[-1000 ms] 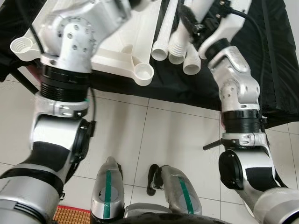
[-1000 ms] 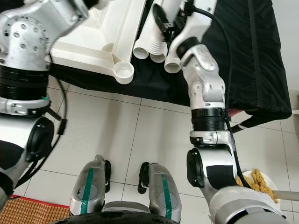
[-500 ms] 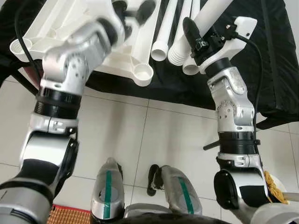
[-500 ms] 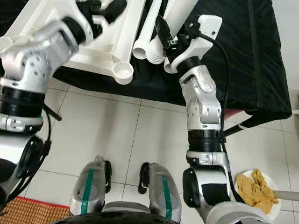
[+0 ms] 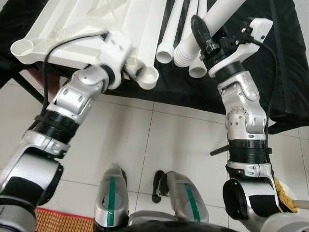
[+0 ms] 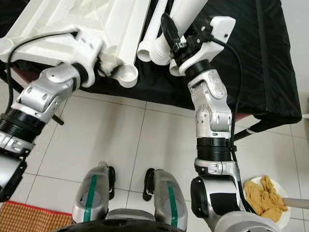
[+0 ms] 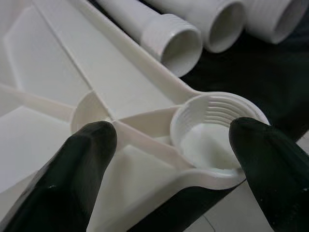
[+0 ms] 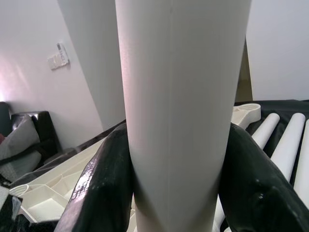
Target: Building children table
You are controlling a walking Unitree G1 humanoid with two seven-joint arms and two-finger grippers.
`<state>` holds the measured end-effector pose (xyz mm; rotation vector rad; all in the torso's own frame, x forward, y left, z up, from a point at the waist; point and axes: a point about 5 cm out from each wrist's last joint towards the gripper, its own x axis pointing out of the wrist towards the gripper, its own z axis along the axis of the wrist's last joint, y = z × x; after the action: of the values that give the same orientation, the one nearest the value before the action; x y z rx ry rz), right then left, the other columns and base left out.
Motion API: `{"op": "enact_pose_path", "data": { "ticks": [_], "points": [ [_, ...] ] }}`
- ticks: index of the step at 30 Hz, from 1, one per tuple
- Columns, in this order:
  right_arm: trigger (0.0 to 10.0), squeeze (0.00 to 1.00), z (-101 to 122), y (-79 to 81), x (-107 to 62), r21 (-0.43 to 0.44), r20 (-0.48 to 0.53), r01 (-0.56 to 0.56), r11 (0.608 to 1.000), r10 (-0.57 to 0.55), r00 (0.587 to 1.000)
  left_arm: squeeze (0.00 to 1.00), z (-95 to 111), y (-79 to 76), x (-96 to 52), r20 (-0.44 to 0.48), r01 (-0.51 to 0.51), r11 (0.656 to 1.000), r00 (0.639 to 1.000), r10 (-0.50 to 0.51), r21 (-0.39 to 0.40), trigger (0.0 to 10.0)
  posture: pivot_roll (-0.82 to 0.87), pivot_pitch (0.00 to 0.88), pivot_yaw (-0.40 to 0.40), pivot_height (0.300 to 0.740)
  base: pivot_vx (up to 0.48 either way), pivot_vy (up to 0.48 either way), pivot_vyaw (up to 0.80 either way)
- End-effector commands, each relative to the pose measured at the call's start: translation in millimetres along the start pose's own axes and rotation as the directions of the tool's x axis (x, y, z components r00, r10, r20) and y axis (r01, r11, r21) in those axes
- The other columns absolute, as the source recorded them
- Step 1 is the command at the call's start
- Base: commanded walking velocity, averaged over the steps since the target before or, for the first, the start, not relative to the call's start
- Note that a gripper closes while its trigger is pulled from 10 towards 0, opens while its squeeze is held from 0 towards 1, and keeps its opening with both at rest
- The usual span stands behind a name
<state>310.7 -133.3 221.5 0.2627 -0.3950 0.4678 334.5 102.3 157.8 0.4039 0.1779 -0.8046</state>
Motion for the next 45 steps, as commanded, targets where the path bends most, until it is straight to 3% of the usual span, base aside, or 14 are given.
{"op": "enact_pose_path", "data": {
  "ticks": [1,5,12,17,27,31,40,41,45],
  "points": [
    [10.0,0.0,3.7,1.7,-1.6,-0.008,0.02,-0.015,1.0,0.015,1.0,0.0,-5.0,-2.7,-1.5,-0.018,0.022,0.999,1.0,-0.022,0.042,10.0,0.04,0.073,-0.037,0.74,0.0,0.0,0.0],
    [10.0,0.0,2.9,2.6,-3.6,-0.012,0.014,-0.019,1.0,0.019,1.0,0.0,-13.1,-5.1,-6.7,-0.036,0.085,0.995,0.996,-0.083,0.06,10.0,0.04,0.075,-0.035,0.74,0.0,0.0,0.0],
    [10.0,0.0,3.3,3.2,-4.9,-0.011,0.016,-0.025,1.0,0.025,1.0,0.0,-11.5,5.1,-16.9,0.029,0.116,0.992,0.993,-0.117,0.054,10.0,0.04,0.079,-0.033,0.74,0.0,0.0,0.0],
    [10.0,0.0,3.6,4.1,-4.9,-0.006,0.016,-0.034,0.999,0.034,0.999,0.0,-17.1,5.8,-24.1,0.007,0.206,0.972,0.978,-0.208,0.109,10.0,0.04,0.081,-0.033,0.74,0.0,0.0,0.0],
    [10.0,0.0,4.8,4.6,-4.7,0.0,0.023,-0.033,0.999,0.033,0.999,0.0,-31.5,9.0,-18.7,-0.069,0.208,0.963,0.978,-0.199,0.171,10.0,0.04,0.081,-0.028,0.74,0.0,0.0,0.0],
    [10.0,0.0,4.9,6.4,-4.8,0.004,0.027,-0.034,0.999,0.034,0.999,0.0,-38.3,14.2,-7.6,-0.125,0.169,0.966,0.981,-0.146,0.196,10.0,0.04,0.083,-0.021,0.74,0.0,0.0,0.0],
    [10.0,0.0,4.6,7.1,-5.2,0.006,0.029,-0.031,0.999,0.031,0.999,0.0,-37.8,17.8,-2.6,-0.137,0.139,0.97,0.984,-0.113,0.199,10.0,0.04,0.086,-0.014,0.74,0.0,0.0,0.0],
    [10.0,0.0,4.0,7.4,-5.8,0.009,0.029,-0.029,1.0,0.028,0.999,0.0,-33.5,17.7,-0.1,-0.118,0.154,0.971,0.984,-0.134,0.185,0.0,0.04,0.088,-0.011,0.74,0.0,0.0,0.0],
    [10.0,0.0,3.5,7.7,-6.6,0.01,0.028,-0.026,1.0,0.026,0.999,0.0,-28.2,16.0,2.8,-0.091,0.191,0.968,0.98,-0.178,0.164,0.0,0.04,0.09,-0.011,0.74,0.0,0.0,0.0]
  ]
}}
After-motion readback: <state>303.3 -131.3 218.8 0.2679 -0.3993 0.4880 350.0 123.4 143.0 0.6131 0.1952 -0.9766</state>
